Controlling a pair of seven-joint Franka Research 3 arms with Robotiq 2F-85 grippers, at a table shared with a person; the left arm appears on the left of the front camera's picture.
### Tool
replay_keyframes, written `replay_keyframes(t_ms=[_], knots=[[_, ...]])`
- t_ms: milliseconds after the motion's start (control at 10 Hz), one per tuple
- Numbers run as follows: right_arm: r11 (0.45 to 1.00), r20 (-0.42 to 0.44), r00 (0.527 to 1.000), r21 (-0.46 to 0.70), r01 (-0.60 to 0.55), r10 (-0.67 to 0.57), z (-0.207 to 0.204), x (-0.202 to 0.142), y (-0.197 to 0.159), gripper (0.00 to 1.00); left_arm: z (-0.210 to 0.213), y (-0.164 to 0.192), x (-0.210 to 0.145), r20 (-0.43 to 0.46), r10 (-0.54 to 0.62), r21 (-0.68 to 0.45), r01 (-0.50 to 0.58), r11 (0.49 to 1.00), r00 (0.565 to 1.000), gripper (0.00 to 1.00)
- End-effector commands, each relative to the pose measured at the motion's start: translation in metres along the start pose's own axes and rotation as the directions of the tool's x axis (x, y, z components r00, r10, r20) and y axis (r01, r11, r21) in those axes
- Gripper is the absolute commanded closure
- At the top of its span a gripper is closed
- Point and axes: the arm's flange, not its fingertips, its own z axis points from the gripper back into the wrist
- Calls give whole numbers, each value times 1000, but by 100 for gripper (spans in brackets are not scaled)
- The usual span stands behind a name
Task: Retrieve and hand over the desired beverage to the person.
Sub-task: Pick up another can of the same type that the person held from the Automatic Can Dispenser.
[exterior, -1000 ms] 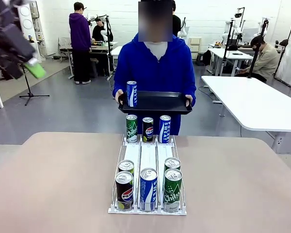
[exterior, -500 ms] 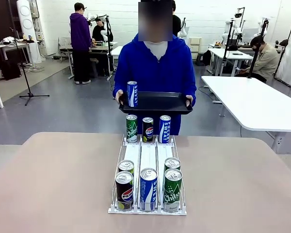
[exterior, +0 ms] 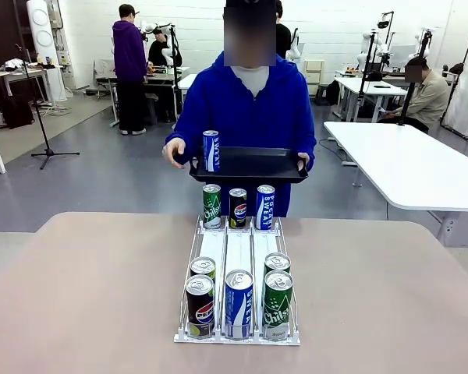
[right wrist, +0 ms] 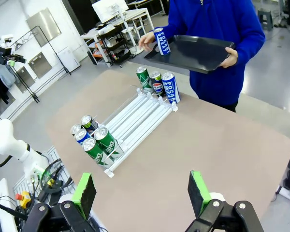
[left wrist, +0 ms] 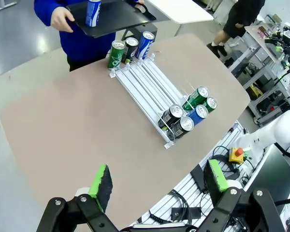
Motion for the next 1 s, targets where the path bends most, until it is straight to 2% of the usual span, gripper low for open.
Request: replay_keyframes(t_ms=[0,900], knots=[[1000,33,999,20,-20,19,-1,2,-2,0,-3,4,2,0,3,8,-3,1000,1000,0],[1000,33,999,20,-20,19,-1,2,-2,0,-3,4,2,0,3,8,-3,1000,1000,0]])
